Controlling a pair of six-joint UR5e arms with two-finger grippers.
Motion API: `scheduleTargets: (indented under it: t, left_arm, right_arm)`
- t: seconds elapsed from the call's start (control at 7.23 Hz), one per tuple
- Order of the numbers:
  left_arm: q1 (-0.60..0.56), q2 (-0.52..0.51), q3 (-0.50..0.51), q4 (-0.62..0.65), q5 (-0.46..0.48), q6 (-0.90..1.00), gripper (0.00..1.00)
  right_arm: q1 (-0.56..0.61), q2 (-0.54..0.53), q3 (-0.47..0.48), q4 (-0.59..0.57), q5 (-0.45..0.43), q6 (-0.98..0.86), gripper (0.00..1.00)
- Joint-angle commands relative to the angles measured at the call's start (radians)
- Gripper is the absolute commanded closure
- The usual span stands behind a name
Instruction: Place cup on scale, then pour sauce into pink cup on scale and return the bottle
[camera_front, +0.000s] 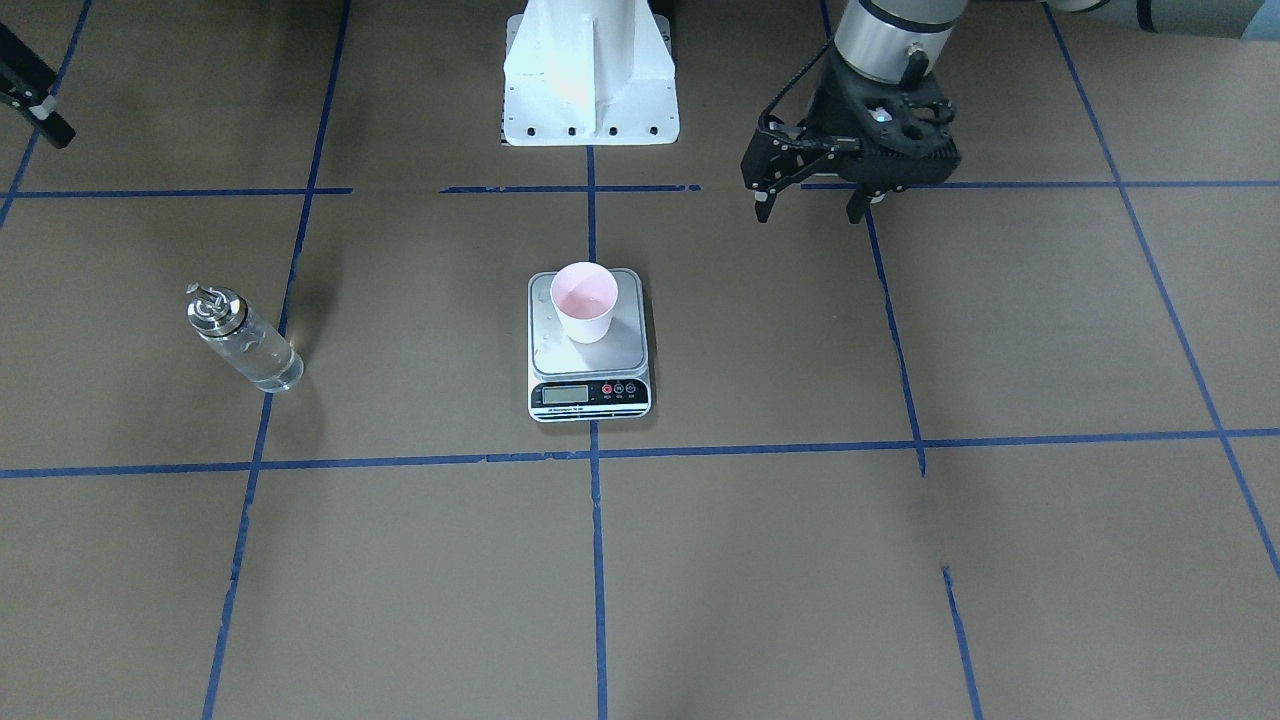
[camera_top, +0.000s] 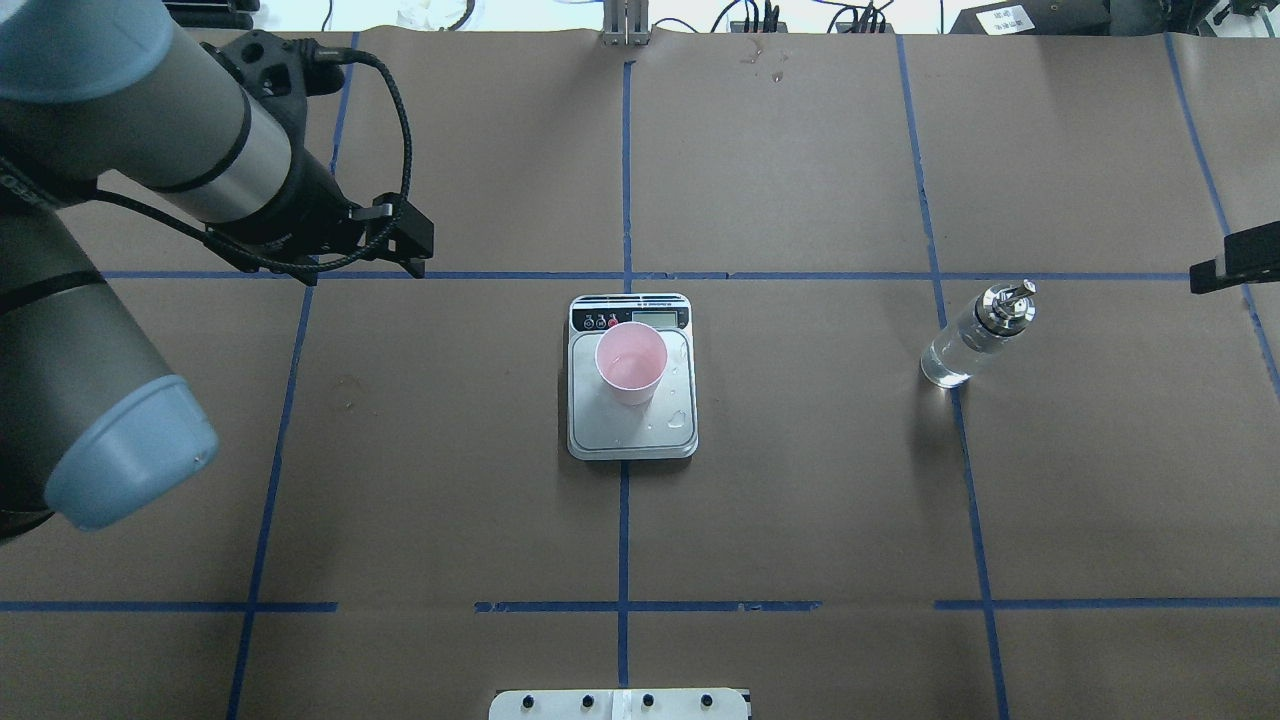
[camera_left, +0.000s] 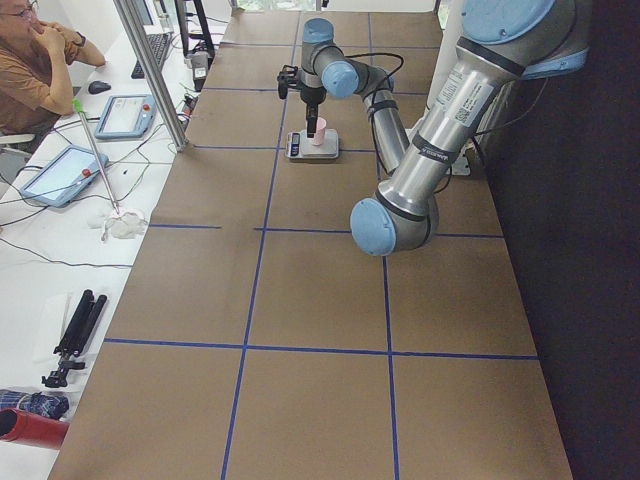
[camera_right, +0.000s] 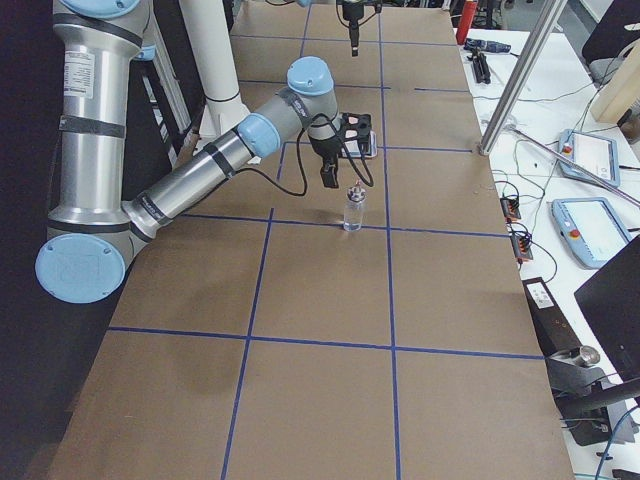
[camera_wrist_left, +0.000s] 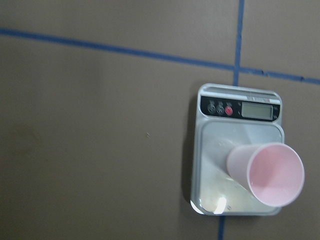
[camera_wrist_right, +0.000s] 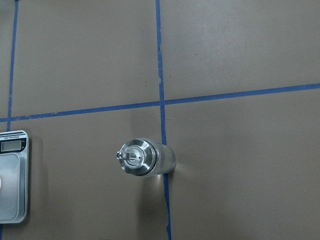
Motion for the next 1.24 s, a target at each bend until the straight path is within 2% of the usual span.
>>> scheduleTargets:
  t: [0.0, 0.14, 0.28, 0.41, 0.69, 0.83, 1.11]
  left_arm:
    - [-0.075, 0.019, 0.001, 0.007, -0.001, 0.127, 0.00]
    - [-0.100, 0.045, 0.000, 0.013, -0.010, 0.194, 0.00]
    - [-0.132, 0.071, 0.000, 0.013, -0.010, 0.245, 0.00]
    - [-0.148, 0.081, -0.002, 0.013, -0.010, 0.273, 0.00]
    - [-0.148, 0.081, -0.004, 0.011, -0.010, 0.275, 0.00]
    - [-0.149, 0.085, -0.004, 0.011, -0.009, 0.276, 0.00]
    - [-0.152, 0.085, -0.002, 0.007, -0.003, 0.276, 0.00]
  right_arm:
    - [-0.311, -0.130, -0.002, 0.312, -0.369, 0.247, 0.00]
    - [-0.431, -0.171, -0.071, 0.476, -0.511, 0.274, 0.00]
    - [-0.473, -0.213, -0.181, 0.710, -0.573, 0.275, 0.00]
    - [-0.543, -0.243, -0.296, 0.921, -0.692, 0.275, 0.00]
    - [-0.736, -0.242, -0.323, 0.944, -0.991, 0.275, 0.00]
    - [-0.789, -0.232, -0.338, 0.944, -1.053, 0.275, 0.00]
    - [-0.869, -0.181, -0.422, 0.950, -1.260, 0.259, 0.00]
